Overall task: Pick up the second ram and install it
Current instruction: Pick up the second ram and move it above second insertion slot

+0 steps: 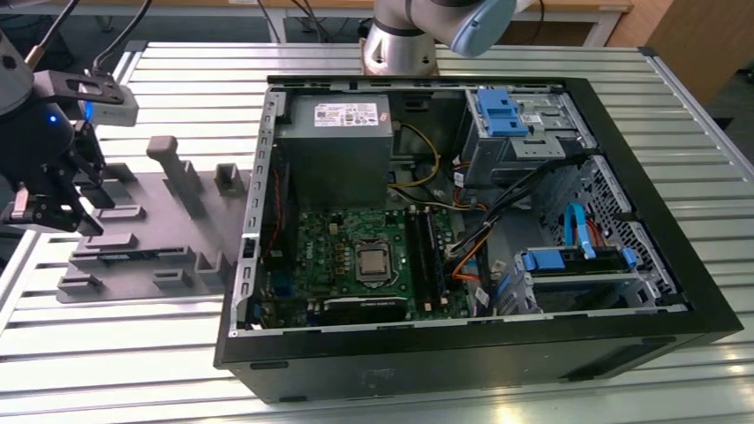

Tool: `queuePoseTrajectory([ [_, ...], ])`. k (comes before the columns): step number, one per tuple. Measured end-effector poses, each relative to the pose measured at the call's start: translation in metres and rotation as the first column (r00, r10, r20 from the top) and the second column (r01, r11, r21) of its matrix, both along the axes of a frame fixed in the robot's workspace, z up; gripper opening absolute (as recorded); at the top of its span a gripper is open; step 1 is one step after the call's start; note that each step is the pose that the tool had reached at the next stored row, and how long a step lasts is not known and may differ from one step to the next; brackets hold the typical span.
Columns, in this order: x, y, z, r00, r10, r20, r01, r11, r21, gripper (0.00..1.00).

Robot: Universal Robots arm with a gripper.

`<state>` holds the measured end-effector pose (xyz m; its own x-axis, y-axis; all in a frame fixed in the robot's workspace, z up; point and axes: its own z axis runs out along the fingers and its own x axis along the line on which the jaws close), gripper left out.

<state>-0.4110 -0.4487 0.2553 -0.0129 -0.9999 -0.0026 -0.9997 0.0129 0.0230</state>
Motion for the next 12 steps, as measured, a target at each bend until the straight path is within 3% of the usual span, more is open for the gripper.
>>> queuePoseTrajectory([
  [12,0.0,-0.0007,-0.0022,1.0,0.0,0.0,0.0,1.0,0.0,0.45],
])
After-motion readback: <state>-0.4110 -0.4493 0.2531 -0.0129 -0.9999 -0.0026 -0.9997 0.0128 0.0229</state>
